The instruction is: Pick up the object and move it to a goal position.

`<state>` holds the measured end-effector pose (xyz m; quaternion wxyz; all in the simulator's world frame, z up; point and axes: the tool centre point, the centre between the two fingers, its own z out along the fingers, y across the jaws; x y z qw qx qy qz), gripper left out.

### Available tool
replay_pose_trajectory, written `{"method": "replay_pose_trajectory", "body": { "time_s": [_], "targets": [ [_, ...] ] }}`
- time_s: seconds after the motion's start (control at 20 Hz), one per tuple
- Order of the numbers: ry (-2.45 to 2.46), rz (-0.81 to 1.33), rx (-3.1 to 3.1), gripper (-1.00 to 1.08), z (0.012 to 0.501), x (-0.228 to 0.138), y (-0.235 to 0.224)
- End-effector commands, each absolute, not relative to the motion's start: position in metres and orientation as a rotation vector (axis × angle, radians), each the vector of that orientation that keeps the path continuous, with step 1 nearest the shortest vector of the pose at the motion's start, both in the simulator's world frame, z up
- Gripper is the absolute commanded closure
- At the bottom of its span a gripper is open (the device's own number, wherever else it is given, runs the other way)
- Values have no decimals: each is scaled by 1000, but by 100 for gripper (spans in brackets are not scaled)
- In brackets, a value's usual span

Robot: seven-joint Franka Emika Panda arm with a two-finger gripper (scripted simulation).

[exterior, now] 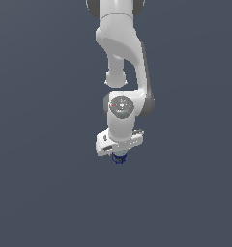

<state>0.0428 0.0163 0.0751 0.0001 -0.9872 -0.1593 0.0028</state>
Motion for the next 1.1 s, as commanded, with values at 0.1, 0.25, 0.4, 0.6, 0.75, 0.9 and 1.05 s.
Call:
{"method": "replay_pose_trajectory", "body": {
  "time_s": [0.1,0.25,0.4,0.6,0.75,0.9,1.05],
  "targets": [
    [-502,2,-3101,108,88,38,32],
    [-503,2,-3102,108,101,31,50],
    [-503,2,-3102,108,119,21,75],
    [-504,1,-3103,108,147,5,115],
    [-504,1,-3103,108,168,-5,144],
    [-504,1,-3103,108,187,-15,170],
    [-504,0,-3103,108,204,-22,193]
  ]
}}
